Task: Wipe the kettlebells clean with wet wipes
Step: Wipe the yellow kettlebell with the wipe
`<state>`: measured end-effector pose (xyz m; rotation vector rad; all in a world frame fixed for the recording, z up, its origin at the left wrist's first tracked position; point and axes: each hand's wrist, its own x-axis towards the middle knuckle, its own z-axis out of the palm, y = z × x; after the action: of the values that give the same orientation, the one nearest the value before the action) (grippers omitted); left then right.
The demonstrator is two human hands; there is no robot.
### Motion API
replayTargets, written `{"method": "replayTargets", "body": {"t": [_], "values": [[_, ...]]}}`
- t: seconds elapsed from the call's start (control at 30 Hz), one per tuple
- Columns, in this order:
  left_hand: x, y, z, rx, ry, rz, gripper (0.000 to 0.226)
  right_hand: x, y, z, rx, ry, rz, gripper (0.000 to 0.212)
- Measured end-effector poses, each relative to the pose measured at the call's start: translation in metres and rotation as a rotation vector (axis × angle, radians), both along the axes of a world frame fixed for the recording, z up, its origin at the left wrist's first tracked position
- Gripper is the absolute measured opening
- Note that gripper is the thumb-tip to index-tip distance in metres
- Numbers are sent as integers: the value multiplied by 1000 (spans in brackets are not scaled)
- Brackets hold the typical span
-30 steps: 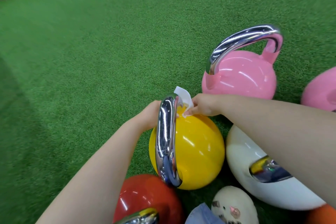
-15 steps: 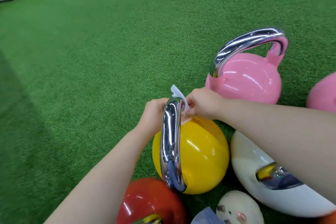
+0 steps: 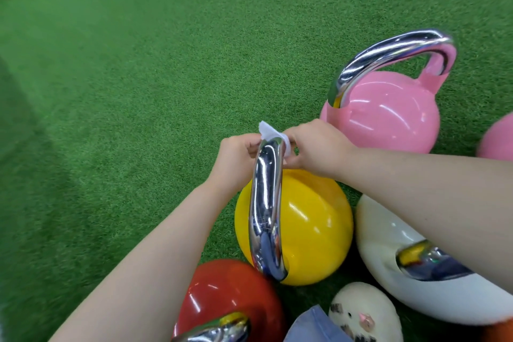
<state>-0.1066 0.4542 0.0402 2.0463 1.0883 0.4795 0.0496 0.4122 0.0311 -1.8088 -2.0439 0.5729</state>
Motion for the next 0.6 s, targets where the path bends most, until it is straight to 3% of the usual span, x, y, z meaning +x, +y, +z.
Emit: {"method": "replayTargets", "body": {"t": [0.1,0.27,0.47,0.6], "values": [[3,0,-12,-120,78,47,30,-3,0,-9,-180,38,-74,40],[3,-4,-13,-152,68,54,18,-9,-1,-5,-304,71,-125,34],[-8,-5,8,286,25,-49,12,-8,-6,26,13,-164,-60,23],[-20,-13,16,752,146,-131,11,-13,-24,33,276,-175,24,36]]}}
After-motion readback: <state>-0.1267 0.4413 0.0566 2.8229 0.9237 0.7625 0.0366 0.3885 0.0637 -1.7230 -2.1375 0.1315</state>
